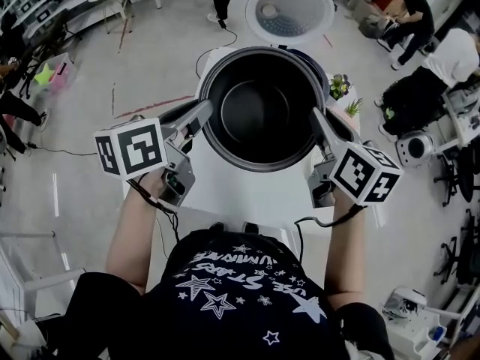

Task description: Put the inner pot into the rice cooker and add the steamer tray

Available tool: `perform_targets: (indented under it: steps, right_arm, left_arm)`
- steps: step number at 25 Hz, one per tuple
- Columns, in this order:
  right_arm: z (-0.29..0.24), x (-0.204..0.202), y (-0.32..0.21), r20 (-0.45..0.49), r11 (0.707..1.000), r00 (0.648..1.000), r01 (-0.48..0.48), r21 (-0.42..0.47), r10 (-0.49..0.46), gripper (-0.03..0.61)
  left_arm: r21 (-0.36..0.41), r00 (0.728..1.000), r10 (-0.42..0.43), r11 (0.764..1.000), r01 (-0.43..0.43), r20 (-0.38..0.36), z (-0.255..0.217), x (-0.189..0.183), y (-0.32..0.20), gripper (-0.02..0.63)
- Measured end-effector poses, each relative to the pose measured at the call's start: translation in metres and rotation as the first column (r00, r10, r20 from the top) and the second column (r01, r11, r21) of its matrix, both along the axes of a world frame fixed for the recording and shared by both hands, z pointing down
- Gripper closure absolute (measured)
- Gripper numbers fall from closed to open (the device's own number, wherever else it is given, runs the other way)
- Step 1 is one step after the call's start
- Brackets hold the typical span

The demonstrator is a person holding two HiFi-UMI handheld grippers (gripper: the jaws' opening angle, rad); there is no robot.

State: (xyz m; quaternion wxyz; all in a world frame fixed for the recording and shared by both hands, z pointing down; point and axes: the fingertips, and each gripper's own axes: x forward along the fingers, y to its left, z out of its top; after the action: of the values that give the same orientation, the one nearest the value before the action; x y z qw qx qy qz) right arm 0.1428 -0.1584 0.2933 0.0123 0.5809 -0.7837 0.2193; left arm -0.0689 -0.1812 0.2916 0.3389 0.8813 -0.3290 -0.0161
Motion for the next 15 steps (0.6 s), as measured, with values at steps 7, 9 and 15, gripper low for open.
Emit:
perform_targets:
  steps: [7,9,15]
  right_arm:
    - [-0.012,0.031,-0.031,-0.005,0.999,1.0,-0.021,0.024,0.021,0.474]
    - [-0.014,0.041,-0.04,-0.01,0.999,1.0,-0.02,0.026,0.021,0.474]
    - [-0.021,0.066,-0.072,-0.026,0.999,0.999,-0.02,0.039,0.021,0.476]
  left_arm:
    - [0.02,1.0,0.004,1.0,-0.004,-0.01,-0.01,0.032,-0.034,0.551]
    - [0.02,1.0,0.003,1.0,-0.003,-0.009,-0.011,0.041,-0.043,0.551]
    - [0.014,1.0,0.01,1.0,-0.01,-0.006,-0.011,0.067,-0.074,0.549]
